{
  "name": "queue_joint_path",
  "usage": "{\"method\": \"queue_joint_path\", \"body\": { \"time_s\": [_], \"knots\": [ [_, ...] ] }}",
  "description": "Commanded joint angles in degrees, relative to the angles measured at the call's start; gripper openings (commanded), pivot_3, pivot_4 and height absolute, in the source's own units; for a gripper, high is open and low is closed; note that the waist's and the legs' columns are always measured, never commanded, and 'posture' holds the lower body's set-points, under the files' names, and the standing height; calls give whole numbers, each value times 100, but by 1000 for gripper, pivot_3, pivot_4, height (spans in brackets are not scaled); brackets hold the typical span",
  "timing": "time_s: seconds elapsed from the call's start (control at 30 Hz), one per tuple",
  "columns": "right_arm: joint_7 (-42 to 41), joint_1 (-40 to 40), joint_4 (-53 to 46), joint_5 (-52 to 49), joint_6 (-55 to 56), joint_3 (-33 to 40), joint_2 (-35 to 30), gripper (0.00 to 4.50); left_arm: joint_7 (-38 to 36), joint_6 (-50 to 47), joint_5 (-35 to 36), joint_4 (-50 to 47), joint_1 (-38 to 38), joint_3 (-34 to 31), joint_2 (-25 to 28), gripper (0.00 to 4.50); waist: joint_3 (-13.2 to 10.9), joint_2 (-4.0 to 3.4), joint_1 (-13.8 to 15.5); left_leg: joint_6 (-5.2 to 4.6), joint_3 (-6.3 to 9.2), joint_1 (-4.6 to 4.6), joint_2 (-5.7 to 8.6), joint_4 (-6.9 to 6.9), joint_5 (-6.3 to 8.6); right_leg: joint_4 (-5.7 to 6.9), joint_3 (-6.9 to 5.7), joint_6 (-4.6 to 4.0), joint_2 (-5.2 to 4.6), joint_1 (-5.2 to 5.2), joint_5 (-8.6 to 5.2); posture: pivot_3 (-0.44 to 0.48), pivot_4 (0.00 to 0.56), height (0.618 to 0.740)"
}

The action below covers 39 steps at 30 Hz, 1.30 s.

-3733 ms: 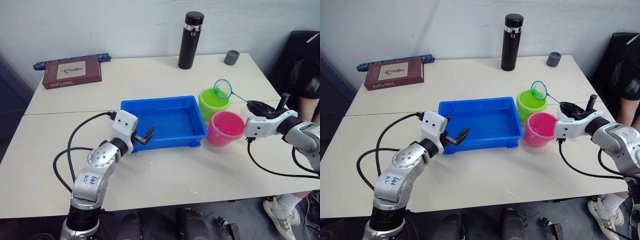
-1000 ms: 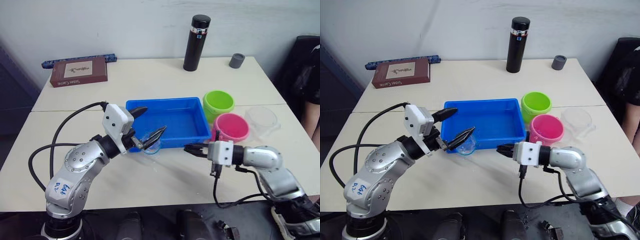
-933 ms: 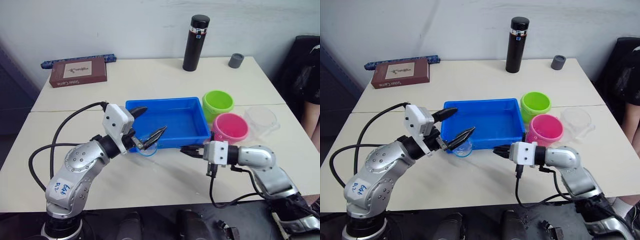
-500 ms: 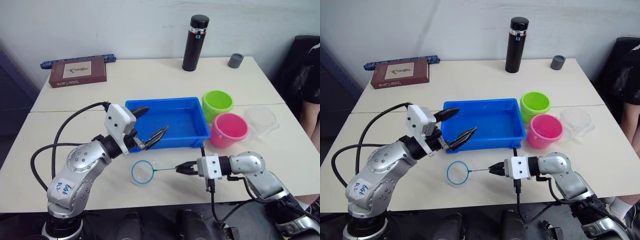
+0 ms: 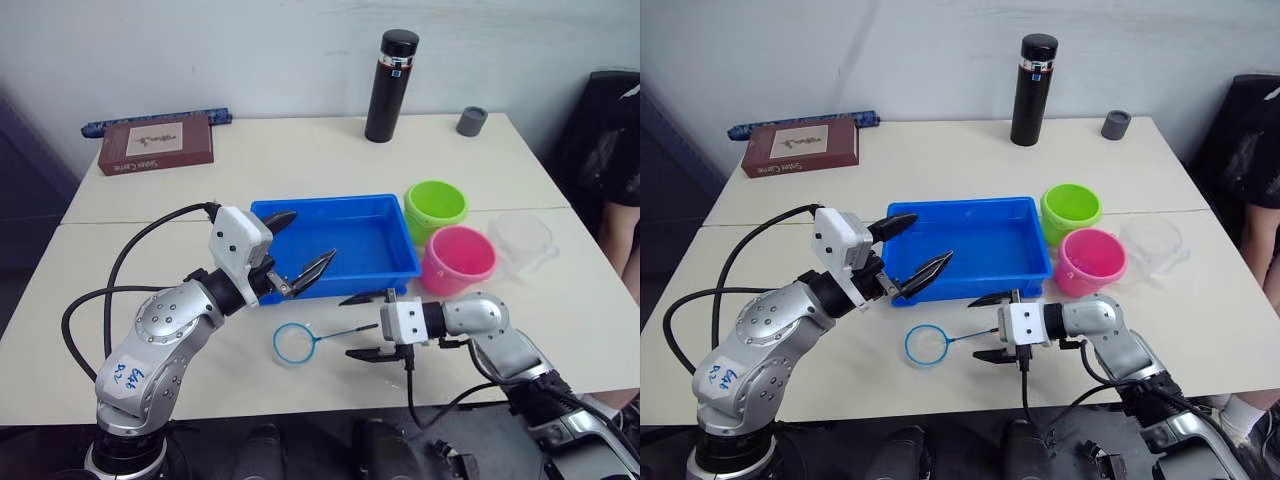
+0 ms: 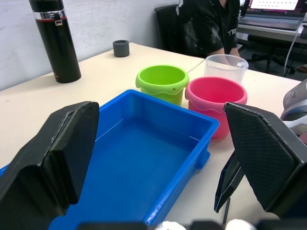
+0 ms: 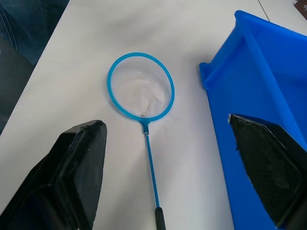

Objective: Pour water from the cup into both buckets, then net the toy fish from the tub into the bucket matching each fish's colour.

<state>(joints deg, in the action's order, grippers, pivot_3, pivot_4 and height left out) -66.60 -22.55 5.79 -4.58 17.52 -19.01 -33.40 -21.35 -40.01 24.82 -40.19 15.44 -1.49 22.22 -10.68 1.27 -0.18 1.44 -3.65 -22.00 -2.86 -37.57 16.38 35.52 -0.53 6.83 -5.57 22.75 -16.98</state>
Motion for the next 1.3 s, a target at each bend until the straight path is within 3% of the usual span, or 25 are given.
{"method": "queue_joint_path", "body": {
  "time_s": [0.03, 0.17, 0.43, 0.57, 0.7, 0.93, 1.3],
  "knots": [
    [66, -121, -3, -19, 157, 195, -59, 4022, 17, 111, 74, -200, 89, 28, -29, 4500, 0, 0, -3, 0, 0, 0, 0, 0, 0, 0, 0, 0, 0, 0, 0, 0, 150, 740],
    [311, -382, -201, -190, -153, 604, -142, 4022, 21, 162, 39, -131, 97, 44, -40, 4500, 0, 0, -5, 0, 0, 0, 0, -1, 0, 1, 0, 0, 0, 0, 0, 0, 150, 740],
    [1145, -739, -1564, -792, -1979, 1690, -414, 4022, 282, 255, -118, 112, 32, -116, -141, 4500, 0, 0, 0, 2, 1, 0, -3, 7, 1, -2, -2, -2, -1, 2, -1, 0, 150, 740],
    [2483, -886, -2079, -1010, -3504, 2468, -183, 4022, 660, 319, -256, 303, -33, -316, -309, 4500, 0, 0, 2, 1, 1, -3, -2, 7, 2, -4, -2, -2, -6, 3, -1, 0, 150, 740],
    [3675, -935, -1981, -614, -4212, 2760, 163, 4022, 944, 335, -452, 505, 0, -365, -426, 4500, 0, 0, -4, 0, 3, -4, -2, 9, 2, -5, -5, -3, -8, 3, -1, 0, 150, 740],
    [5122, -788, -1681, 20, -4377, 2905, 632, 4022, 1291, 549, -767, 841, -58, -418, -629, 4500, 0, -1, -3, -1, -4, -17, 0, 20, 1, -6, -3, -3, -9, 23, -1, 0, 150, 740],
    [5828, -454, -1453, 442, -4030, 2880, 942, 4022, 1449, 851, -1172, 1205, -313, -394, -706, 4500, 0, -1, -14, -2, -13, -27, 0, 31, 0, -4, -1, -3, -7, 47, -1, 0, 150, 740]
  ]
}}
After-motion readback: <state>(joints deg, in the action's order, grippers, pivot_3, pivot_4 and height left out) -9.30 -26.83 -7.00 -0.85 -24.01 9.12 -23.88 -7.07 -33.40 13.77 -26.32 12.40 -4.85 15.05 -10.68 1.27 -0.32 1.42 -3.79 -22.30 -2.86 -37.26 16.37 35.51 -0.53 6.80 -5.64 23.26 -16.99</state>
